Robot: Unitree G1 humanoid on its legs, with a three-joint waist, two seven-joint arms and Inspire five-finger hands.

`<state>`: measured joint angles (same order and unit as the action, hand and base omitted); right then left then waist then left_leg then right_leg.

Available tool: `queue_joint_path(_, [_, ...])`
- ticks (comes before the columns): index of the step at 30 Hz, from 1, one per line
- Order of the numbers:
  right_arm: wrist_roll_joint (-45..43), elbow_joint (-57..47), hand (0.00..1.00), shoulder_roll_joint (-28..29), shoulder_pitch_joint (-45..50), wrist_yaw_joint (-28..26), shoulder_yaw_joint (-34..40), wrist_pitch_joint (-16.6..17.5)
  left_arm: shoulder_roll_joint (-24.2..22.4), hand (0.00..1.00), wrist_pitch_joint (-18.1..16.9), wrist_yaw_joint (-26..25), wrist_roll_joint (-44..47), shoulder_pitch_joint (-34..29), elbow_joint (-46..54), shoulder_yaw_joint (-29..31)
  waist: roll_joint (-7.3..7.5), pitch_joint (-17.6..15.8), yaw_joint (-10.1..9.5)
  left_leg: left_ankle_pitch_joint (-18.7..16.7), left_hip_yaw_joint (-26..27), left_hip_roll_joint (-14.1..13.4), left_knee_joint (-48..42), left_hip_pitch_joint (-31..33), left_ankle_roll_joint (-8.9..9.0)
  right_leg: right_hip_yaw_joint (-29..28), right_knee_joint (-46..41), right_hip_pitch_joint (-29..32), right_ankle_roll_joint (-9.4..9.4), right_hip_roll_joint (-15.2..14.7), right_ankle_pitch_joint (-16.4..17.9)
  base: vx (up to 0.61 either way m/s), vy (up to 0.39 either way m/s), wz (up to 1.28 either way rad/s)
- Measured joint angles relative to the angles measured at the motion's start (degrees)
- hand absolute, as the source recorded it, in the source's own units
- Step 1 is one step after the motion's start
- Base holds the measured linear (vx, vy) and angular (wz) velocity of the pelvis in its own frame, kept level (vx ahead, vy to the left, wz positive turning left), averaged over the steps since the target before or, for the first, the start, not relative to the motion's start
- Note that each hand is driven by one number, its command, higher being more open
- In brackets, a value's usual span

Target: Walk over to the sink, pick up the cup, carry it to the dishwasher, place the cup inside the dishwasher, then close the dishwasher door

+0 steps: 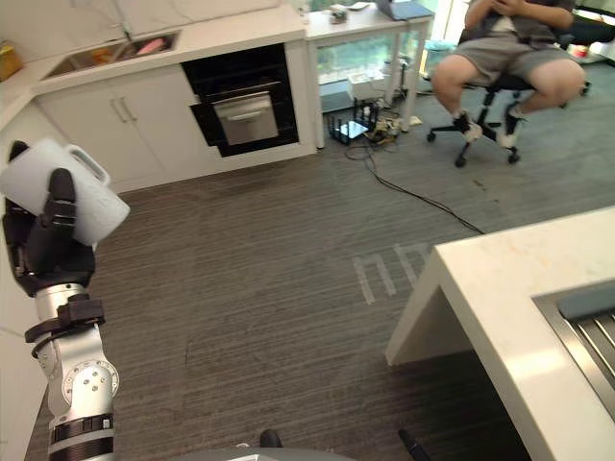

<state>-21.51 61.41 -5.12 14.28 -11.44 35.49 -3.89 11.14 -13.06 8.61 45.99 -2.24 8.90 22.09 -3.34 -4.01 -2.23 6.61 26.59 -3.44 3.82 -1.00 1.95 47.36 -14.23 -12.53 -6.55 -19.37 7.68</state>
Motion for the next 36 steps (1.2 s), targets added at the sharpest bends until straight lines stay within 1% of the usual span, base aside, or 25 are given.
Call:
queue_joint_path(1, [0.9,-1.4,1.0,0.3,0.9,0.1,0.0,-0.1,0.0,0.0,1.2,0.4,-1.3,-1.2,2.2,-0.6,0.18,-0.1,-0.07,-0.2,-2.4,1.5,0.2,0.1,-0.76,-0.5,-2.8,-0.4,0.51,-1.5,-0.3,0.06,0.14,0.93])
queue_joint_path(2, [0.8,-2.1,1.0,0.4,1.6,0.0,0.3,-0.1,0.0,0.0,1.4,0.9,-1.6,-1.5,2.8,-1.5,0.21,-0.1,-0.12,-0.3,-4.1,2.1,0.3,0.3,-1.39,-1.7,-4.7,-0.3,2.04,-2.2,-0.6,0.08,0.13,1.4])
queue_joint_path(3, [0.5,-2.6,1.0,0.3,2.9,0.1,1.1,0.4,-0.1,0.0,1.5,2.6,-1.5,-2.1,2.9,-4.3,-0.36,0.3,-0.11,-0.7,-8.0,3.1,0.5,0.3,-2.59,-7.8,-10.2,1.4,8.28,-2.9,-1.8,0.09,0.108,1.33])
queue_joint_path(4, [0.2,-3.2,1.0,0.2,3.3,0.0,1.4,0.6,-0.2,0.0,1.5,3.4,-1.5,-2.5,2.8,-6.0,-0.76,0.5,0.17,-1.0,-10.2,2.8,0.5,0.3,-3.32,-12.9,-13.3,3.1,10.4,-2.6,-1.6,0.1,0.074,1.92])
queue_joint_path(5, [-0.2,-3.4,1.0,0.3,3.5,-0.1,0.9,0.6,-0.3,0.0,1.5,5.3,-1.3,-2.2,1.7,-8.4,-1.6,0.7,1.11,-1.4,-15.6,2.6,0.2,0.7,-4.36,-24.8,-13.1,4.5,7.62,2.7,4.0,0.14,0.021,2.18])
queue_joint_path(6, [-1.8,-3.3,1.0,0.9,3.5,-0.5,-1.2,0.7,-0.5,0.0,1.6,7.1,-0.9,-1.6,-0.3,-10.0,-1.37,0.6,1.82,-1.2,-20.2,2.5,0.3,1.4,-5.27,-32.8,-10.2,5.9,5.16,7.6,7.6,0.14,-0.011,2.1])
queue_joint_path(7, [-2.0,-3.0,1.0,1.2,3.2,-0.6,-2.4,0.7,-0.4,0.0,1.7,7.6,-0.9,-1.3,-1.3,-10.3,-0.8,0.4,1.59,-1.1,-21.4,2.6,0.6,1.3,-5.37,-35.2,-9.1,6.9,4.34,8.9,8.3,0.12,-0.032,1.58])
queue_joint_path(8, [-2.0,-2.0,1.0,2.0,1.7,-1.1,-4.7,0.7,-0.1,0.0,1.8,7.6,-1.0,-1.4,-3.1,-10.1,0.68,-0.1,1.42,-1.1,-21.8,2.6,1.1,0.8,-5.44,-38.6,-7.6,9.8,3.53,9.9,8.8,0.1,-0.031,0.89])
queue_joint_path(10, [-2.0,-1.3,1.0,3.1,-0.1,-1.7,-7.6,0.7,-0.2,0.0,3.1,6.3,-1.0,-1.4,-5.9,-9.9,1.93,-0.3,1.59,-1.2,-23.6,3.0,1.1,0.3,-4.8,-42.8,-5.8,14.7,2.52,10.3,8.1,0.09,-0.059,0.71])
queue_joint_path(11, [-2.0,-1.2,1.0,3.1,-0.1,-1.8,-8.2,0.7,-0.2,0.0,3.6,6.2,-1.1,-1.4,-6.0,-10.3,2.52,-0.1,1.75,-1.2,-24.1,3.5,1.1,0.2,-4.33,-43.5,-4.0,15.4,2.38,10.1,6.6,0.09,-0.09,0.64])
queue_joint_path(12, [-2.0,-1.1,1.0,3.1,-0.6,-2.3,-9.4,0.4,0.5,0.0,4.0,6.1,-1.7,-1.1,-5.6,-11.4,5.73,-0.5,1.9,-1.1,-24.6,5.5,1.4,-1.0,-3.27,-44.8,-2.1,16.4,-0.12,8.1,0.3,0.1,-0.111,0.56])
queue_joint_path(13, [-1.9,-0.6,1.0,2.9,-0.9,-2.2,-9.8,0.1,0.0,0.0,4.2,5.9,-2.1,-1.3,-6.0,-12.3,5.63,-0.6,2.08,-1.0,-24.8,5.3,1.4,-1.8,-2.76,-44.1,-2.6,16.0,-0.44,7.8,1.0,0.12,-0.13,0.43])
queue_joint_path(14, [-2.0,-0.4,1.0,2.2,-1.0,-2.2,-10.2,-0.1,-0.7,0.0,4.4,5.4,-2.8,-1.7,-6.1,-13.3,4.93,-0.2,1.75,-0.8,-24.3,4.4,1.4,-1.9,-1.72,-43.6,-1.2,15.1,-0.13,8.6,1.0,0.15,-0.152,0.1])
queue_joint_path(16, [-3.1,-0.5,1.0,1.1,-2.1,-1.9,-12.8,-0.8,-1.7,0.0,4.5,5.2,-4.8,-1.2,-6.2,-15.2,3.63,0.2,2.13,-1.3,-24.2,2.2,1.4,-1.5,-0.31,-43.0,3.1,13.4,1.16,10.9,-0.6,0.16,-0.148,-0.07])
queue_joint_path(19, [-6.0,-1.2,1.0,1.0,-2.8,-1.4,-15.2,-1.7,-1.7,0.0,4.8,5.0,-5.6,0.1,-7.7,-16.0,3.84,0.3,3.57,-1.8,-23.9,0.5,1.4,-1.8,1.09,-42.8,7.2,11.1,1.9,12.8,-2.2,0.13,-0.099,-0.07])
queue_joint_path(20, [-8.8,-3.4,1.0,-1.3,-3.4,-1.1,-22.4,-5.6,-0.4,0.0,5.4,3.7,-5.6,1.1,-11.7,-17.4,4.53,0.6,4.79,-1.4,-18.2,-0.5,1.5,-2.2,1.43,-43.1,14.4,8.3,1.87,13.4,-6.6,0.06,-0.035,-0.04])
queue_joint_path(25, [-8.8,-3.4,1.0,-1.2,-2.9,-1.2,-22.3,-5.5,-0.6,0.0,5.4,3.3,-5.6,1.1,-11.8,-17.5,4.5,0.6,4.81,-1.4,-18.2,-0.4,1.2,-2.2,1.42,-43.1,14.6,8.2,1.9,13.5,-6.6,0.0,0.0,0.0])
queue_joint_path(29, [-8.8,-3.3,1.0,-1.0,-2.6,-1.5,-21.4,-5.1,-2.0,0.0,6.2,-1.3,-7.7,1.1,-12.7,-17.5,4.47,0.4,4.78,-1.9,-18.4,-0.1,0.6,-2.2,1.24,-42.7,14.3,8.0,2.09,13.3,-6.3,0.0,0.004,0.02])
queue_joint_path(30, [-8.8,-2.9,1.0,-0.7,-2.6,-1.9,-20.1,-4.6,-3.1,0.0,7.0,-3.4,-8.4,1.2,-13.4,-17.4,4.72,-0.1,4.73,-3.5,-18.5,0.1,-1.9,-1.6,1.13,-42.7,12.2,8.1,2.12,12.6,-5.3,0.0,0.039,0.05])
queue_joint_path(31, [-8.9,-2.3,1.0,-0.1,-2.6,-2.4,-18.6,-3.9,-4.8,0.0,8.1,-6.0,-9.6,1.1,-13.7,-17.5,4.96,-0.4,4.42,-6.2,-18.5,0.5,-6.1,-0.1,0.42,-42.8,8.0,9.7,2.22,11.7,-2.9,0.0,0.054,0.07])
queue_joint_path(32, [-8.9,-2.2,1.0,0.2,-2.6,-2.3,-17.8,-3.6,-5.5,0.0,8.7,-7.1,-10.2,1.1,-13.7,-17.6,5.32,-0.6,4.35,-7.6,-18.5,1.0,-7.9,0.5,-0.26,-42.6,6.2,10.1,2.33,10.9,-1.4,0.0,0.091,0.35])
queue_joint_path(33, [-8.9,-2.1,1.0,0.4,-2.1,-2.3,-16.4,-3.2,-6.1,0.0,10.0,-9.2,-11.4,1.1,-13.7,-19.4,5.95,-1.0,4.86,-10.0,-17.9,2.6,-11.1,0.9,-2.41,-40.8,3.7,9.8,1.89,8.8,1.1,0.04,0.131,0.66])
queue_joint_path(34, [-8.9,-1.3,1.0,0.2,-1.5,-2.2,-14.7,-2.6,-6.7,0.0,11.0,-10.8,-12.7,1.3,-13.6,-22.0,5.55,-1.7,5.03,-13.3,-18.0,4.2,-13.4,0.4,-4.34,-38.7,-5.8,10.9,2.89,6.5,4.2,0.06,0.147,0.67])
queue_joint_path(35, [-8.8,-1.0,1.0,0.0,-1.9,-1.8,-14.1,-2.4,-7.1,0.0,11.1,-11.4,-13.2,1.4,-13.8,-22.4,6.2,-2.7,4.69,-14.2,-18.1,5.2,-14.3,-0.2,-5.08,-38.3,-14.0,13.8,4.15,4.8,5.2,0.01,0.146,0.6])
queue_joint_path(36, [-8.9,-1.0,1.0,0.7,-1.7,-1.6,-13.4,-1.7,-8.1,0.0,12.5,-13.4,-13.7,0.9,-14.6,-23.1,6.57,-3.0,5.03,-15.0,-19.3,6.9,-14.6,-1.5,-6.38,-39.8,-27.3,19.0,8.63,2.5,2.5,0.01,0.149,0.48])
